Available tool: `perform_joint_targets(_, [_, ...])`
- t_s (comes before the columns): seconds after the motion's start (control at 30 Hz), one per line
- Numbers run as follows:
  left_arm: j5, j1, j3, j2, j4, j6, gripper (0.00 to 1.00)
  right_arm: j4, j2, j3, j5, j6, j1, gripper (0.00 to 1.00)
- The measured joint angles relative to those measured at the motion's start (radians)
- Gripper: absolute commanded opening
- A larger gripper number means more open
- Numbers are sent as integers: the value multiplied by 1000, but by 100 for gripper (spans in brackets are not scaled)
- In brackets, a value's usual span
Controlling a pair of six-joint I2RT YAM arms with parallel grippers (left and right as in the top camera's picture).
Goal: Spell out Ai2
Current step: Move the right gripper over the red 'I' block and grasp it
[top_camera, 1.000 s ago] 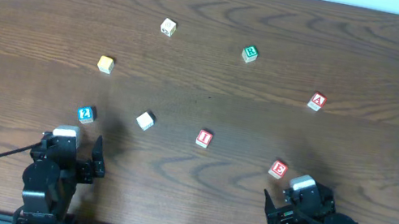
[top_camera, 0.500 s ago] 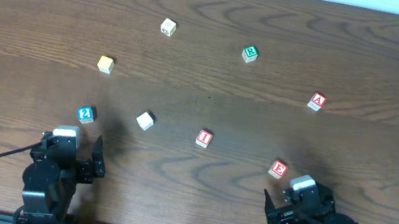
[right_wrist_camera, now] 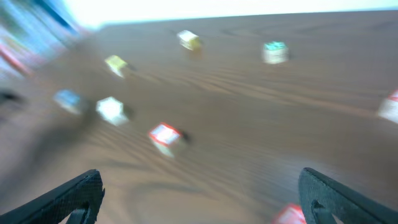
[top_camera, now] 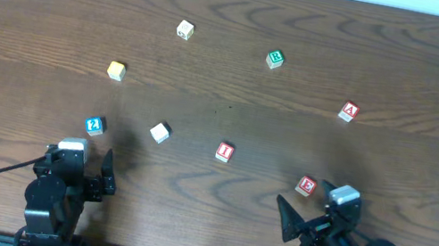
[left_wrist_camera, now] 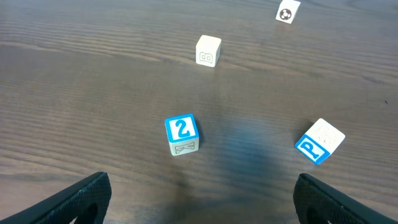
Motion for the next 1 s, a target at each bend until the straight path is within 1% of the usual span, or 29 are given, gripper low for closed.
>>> perform_joint_targets(0.07, [0,0,0,0,0,0,95,21,0,0,-74,187,0,99])
perform_joint_targets(0.17, [0,0,0,0,0,0,95,26,0,0,-130,432,0,99])
perform_joint_targets(0.23, [0,0,0,0,0,0,95,84,0,-5,-156,590,0,99])
perform_joint_targets(0.27, [0,0,0,0,0,0,95,115,0,-6,-162,622,0,99])
perform_joint_targets(0.33, [0,0,0,0,0,0,95,260,2,-10,-193,689,0,99])
perform_joint_targets(0.4, [0,0,0,0,0,0,95,329,21,-11,-210,710,0,99])
perform_joint_targets(0.47, [0,0,0,0,0,0,95,380,77,-5,-229,718,0,99])
perform_joint_targets(0.6, [0,0,0,0,0,0,95,389,306,42,-268,688,0,99])
perform_joint_targets(0.67, [0,0,0,0,0,0,95,385,463,118,-284,644,4,99])
perform_joint_targets(0.73, [0,0,0,0,0,0,95,360,595,212,-289,586,37,99])
perform_joint_targets(0.83, [0,0,0,0,0,0,95,279,764,346,-264,512,111,99])
perform_joint_targets(0.9, [-1,0,0,0,0,0,95,206,869,429,-216,473,177,99])
perform_joint_targets(0.97, [-3,0,0,0,1,0,95,105,975,520,-118,439,276,99])
perform_joint_targets(1.0, [-3,0,0,0,0,0,95,85,1006,543,-91,432,305,99])
